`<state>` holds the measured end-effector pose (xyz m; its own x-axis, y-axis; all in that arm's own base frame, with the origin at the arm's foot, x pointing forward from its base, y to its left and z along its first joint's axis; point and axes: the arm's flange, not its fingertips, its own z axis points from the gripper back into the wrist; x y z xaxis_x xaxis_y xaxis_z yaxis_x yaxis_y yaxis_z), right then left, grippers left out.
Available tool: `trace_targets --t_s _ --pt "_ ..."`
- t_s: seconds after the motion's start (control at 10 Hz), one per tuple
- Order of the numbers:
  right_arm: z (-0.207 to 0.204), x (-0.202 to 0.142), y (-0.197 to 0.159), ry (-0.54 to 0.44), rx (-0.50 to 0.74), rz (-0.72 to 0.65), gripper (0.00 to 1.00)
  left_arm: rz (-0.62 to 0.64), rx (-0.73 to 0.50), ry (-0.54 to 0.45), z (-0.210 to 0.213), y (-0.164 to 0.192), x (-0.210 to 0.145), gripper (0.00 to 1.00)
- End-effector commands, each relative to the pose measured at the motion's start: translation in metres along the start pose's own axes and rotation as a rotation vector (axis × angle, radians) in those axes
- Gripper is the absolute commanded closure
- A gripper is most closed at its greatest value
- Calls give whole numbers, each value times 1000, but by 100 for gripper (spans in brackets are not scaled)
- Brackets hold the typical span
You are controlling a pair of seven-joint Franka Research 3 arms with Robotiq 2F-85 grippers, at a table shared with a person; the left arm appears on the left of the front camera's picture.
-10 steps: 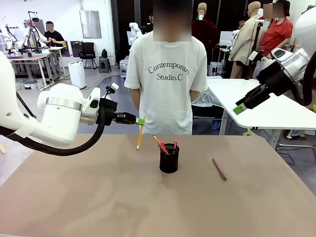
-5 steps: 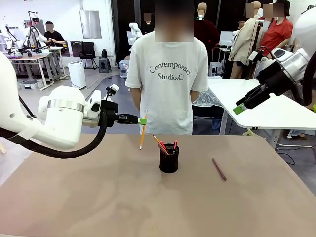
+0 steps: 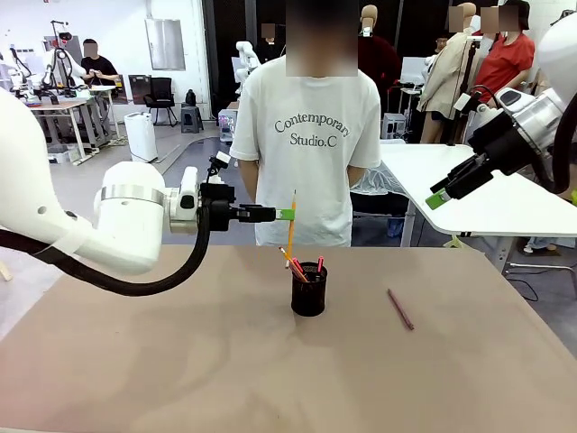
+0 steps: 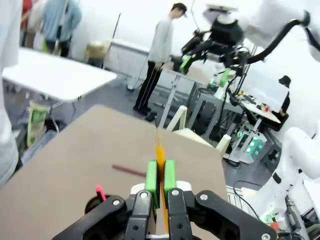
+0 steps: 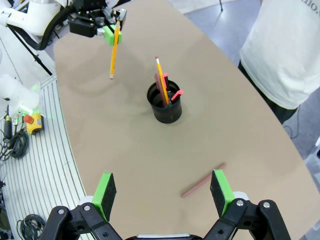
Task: Place the pens into the pen holder.
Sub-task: Pick up a writing instrument from the table and place it into the Pen holder.
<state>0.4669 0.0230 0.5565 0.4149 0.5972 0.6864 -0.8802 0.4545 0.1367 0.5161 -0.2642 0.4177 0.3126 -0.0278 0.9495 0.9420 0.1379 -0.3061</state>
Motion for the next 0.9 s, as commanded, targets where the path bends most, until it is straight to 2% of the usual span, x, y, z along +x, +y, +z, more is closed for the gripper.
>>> trace_targets --t_s 0.0,0.2,0.5,0.8 --pt "1 1 0 -13 5 7 0 -98 -44 -86 -9 9 -14 100" --pt "1 1 0 -13 5 7 0 -225 8 -59 -33 23 -26 100" --pt "1 1 0 -13 5 7 0 -307 10 -105 -65 47 -31 100" --pt "1 1 0 -13 5 7 0 -295 -2 -111 -69 62 -37 100"
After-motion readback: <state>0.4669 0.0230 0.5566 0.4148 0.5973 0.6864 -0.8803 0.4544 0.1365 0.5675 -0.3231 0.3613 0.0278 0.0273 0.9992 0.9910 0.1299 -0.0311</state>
